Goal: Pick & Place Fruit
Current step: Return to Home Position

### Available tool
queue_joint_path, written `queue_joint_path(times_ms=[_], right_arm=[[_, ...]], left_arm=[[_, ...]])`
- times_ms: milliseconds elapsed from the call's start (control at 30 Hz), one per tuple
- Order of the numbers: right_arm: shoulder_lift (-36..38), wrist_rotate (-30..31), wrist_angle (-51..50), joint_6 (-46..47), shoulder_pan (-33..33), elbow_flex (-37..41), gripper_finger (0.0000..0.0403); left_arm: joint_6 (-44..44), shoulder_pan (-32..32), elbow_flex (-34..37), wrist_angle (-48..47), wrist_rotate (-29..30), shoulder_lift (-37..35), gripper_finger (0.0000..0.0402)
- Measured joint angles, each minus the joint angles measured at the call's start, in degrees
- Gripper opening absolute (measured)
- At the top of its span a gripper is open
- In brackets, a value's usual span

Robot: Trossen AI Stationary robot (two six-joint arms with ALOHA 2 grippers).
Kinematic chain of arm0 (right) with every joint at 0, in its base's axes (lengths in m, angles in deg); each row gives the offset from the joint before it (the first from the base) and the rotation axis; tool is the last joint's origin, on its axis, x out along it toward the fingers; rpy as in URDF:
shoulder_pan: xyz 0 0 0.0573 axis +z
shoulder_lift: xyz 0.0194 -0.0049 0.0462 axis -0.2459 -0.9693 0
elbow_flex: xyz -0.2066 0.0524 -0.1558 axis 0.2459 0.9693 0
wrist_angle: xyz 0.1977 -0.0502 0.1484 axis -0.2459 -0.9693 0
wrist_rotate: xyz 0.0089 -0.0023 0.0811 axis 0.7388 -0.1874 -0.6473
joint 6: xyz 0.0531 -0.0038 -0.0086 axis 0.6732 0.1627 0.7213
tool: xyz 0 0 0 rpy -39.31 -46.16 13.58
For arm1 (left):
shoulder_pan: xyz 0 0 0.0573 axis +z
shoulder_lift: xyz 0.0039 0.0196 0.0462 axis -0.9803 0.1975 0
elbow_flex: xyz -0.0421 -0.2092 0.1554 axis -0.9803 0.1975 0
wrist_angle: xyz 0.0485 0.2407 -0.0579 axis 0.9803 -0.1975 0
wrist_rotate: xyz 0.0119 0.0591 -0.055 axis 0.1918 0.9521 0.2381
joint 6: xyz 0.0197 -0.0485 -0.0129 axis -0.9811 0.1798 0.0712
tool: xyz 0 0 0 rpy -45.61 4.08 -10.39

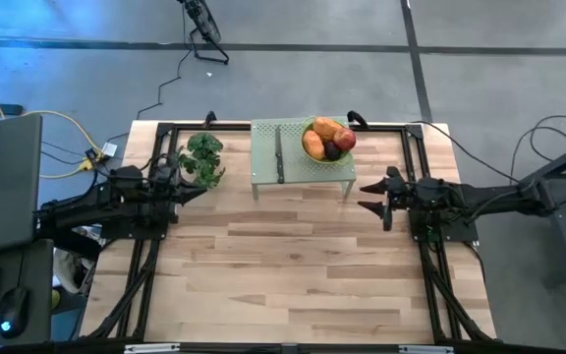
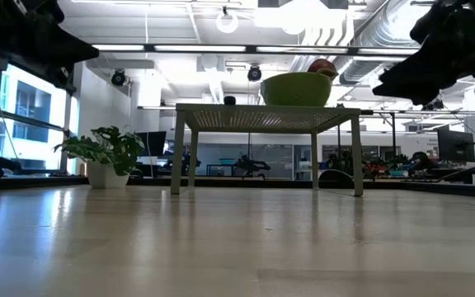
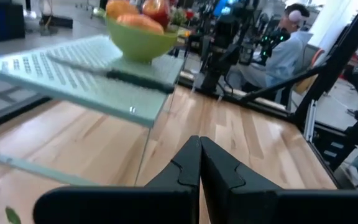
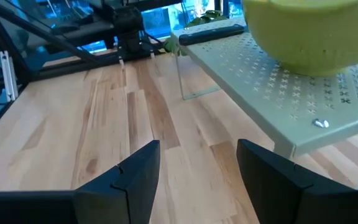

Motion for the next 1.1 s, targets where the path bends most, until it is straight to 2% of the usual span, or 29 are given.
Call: queue_joint_path(times_ms=[267, 433, 567, 1100], right_arm=[[4.1, 0.0, -0.6, -0.1, 0.0, 0.8, 0.0206], [6.3, 0.0, -0.5, -1.0, 0.0, 0.8, 0.0206], [8.2, 0.0, -1.2, -1.2, 0.0, 0.8, 0.0206], [12.2, -0.7, -5.5, 1.3, 0.0, 0.8, 0.0206]], left_arm=[[-1.3, 0.0, 0.4, 4.4, 2.7, 0.2, 0.0001], [-1.1, 0.0, 8.0, 17.0, 2.8, 0.0, 0.0001], [-2.3, 0.0, 12.3, 22.5, 2.8, 0.0, 0.0001], [-0.8, 0.0, 15.3, 23.3, 2.8, 0.0, 0.0001]])
